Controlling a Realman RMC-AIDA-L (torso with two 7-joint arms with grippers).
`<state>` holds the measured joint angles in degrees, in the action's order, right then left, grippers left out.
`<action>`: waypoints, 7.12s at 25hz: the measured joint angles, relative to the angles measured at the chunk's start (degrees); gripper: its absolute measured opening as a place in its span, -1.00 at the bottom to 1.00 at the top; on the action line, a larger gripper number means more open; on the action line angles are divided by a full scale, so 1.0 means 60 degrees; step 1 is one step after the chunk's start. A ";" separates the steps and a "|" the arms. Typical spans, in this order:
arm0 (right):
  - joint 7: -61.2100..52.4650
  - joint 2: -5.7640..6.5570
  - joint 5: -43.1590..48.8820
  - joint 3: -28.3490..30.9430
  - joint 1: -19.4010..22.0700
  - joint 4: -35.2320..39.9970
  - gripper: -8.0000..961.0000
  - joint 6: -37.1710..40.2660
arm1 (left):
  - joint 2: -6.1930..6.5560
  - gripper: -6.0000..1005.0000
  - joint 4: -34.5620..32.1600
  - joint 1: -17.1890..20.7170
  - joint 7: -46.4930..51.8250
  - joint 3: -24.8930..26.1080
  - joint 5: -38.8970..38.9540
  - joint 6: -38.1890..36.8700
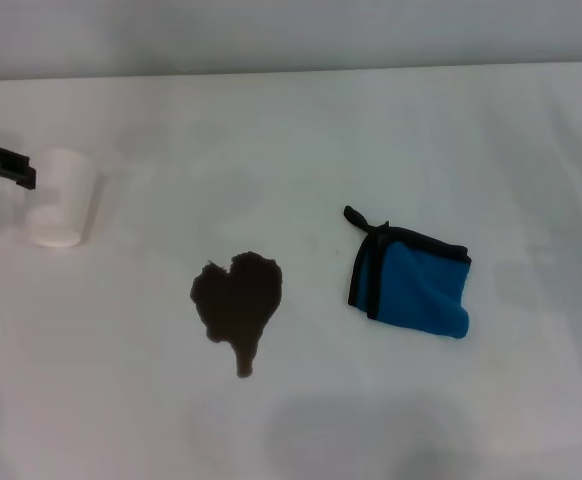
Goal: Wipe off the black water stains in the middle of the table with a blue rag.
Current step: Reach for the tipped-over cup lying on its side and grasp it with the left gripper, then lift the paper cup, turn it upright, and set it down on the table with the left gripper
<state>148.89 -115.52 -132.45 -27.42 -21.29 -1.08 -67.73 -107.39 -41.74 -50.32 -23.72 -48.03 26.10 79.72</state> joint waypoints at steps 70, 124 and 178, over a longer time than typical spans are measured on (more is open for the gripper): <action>0.0000 -0.0039 -0.0015 0.0001 -0.0910 0.0297 0.79 0.1035 | -0.0734 0.68 0.2268 -0.0023 -0.1006 0.0039 0.0279 -0.3656; 0.0000 0.0006 -0.0015 0.0250 -0.0967 0.0356 0.78 0.1441 | -0.2048 0.38 0.1621 0.4838 -1.8423 -0.6054 1.8505 -0.5832; 0.0000 -0.0024 0.0058 0.0210 -0.1007 0.0326 0.78 0.1472 | -0.2168 0.31 0.5087 0.4766 -2.1497 -0.8316 2.3008 -0.4868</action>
<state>148.89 -115.67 -132.10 -26.16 -27.33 0.88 -58.90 -120.40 -11.21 -21.72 -152.70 -97.93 164.15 50.51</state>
